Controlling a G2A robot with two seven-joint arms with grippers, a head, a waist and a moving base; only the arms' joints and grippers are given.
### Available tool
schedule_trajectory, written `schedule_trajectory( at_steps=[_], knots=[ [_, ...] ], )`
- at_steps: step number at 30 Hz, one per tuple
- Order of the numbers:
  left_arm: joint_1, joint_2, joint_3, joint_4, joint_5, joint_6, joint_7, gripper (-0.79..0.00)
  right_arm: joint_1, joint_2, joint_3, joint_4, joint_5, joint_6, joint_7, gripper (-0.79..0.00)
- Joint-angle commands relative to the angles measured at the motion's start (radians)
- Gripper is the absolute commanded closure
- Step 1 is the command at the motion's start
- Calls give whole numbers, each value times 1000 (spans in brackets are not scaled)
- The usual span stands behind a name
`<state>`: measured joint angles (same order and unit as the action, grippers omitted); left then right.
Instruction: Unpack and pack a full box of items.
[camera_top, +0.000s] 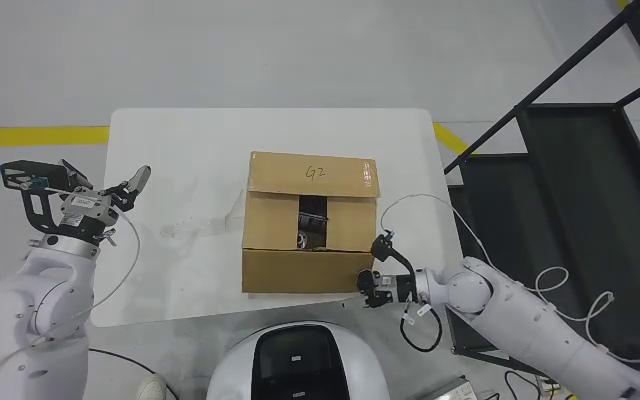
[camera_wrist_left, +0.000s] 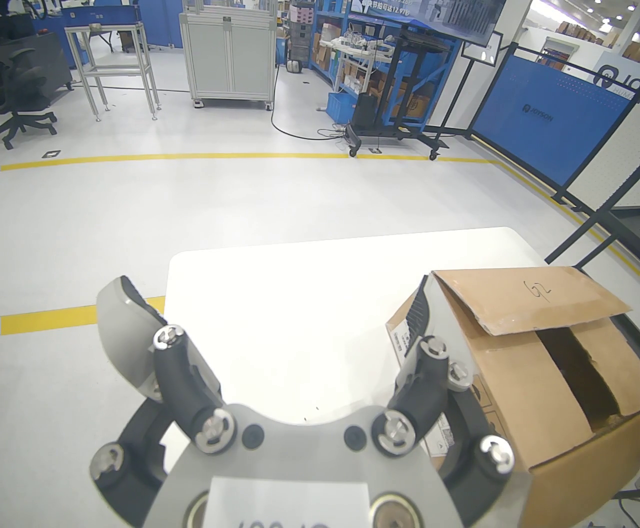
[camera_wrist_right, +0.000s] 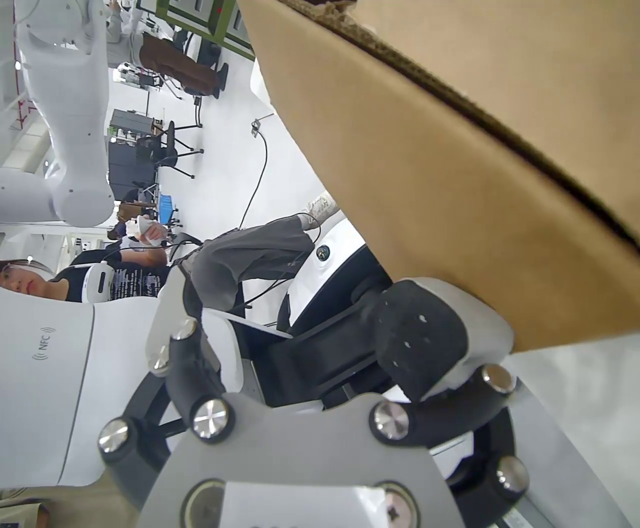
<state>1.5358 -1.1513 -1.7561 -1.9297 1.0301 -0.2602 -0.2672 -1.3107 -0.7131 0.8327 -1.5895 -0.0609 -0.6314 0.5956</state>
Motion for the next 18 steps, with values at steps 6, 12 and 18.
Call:
schedule_trajectory(
  at_steps=[6,12,18],
  knots=[
    [0,0,0,0,0,0,0,-785,-21,0,28,-6,69,-52,0,-785],
    [0,0,0,0,0,0,0,-785,-79,36,119,-56,313,-185,117,-785],
    [0,0,0,0,0,0,0,-785,-160,84,265,-74,536,-273,210,-785]
  ],
)
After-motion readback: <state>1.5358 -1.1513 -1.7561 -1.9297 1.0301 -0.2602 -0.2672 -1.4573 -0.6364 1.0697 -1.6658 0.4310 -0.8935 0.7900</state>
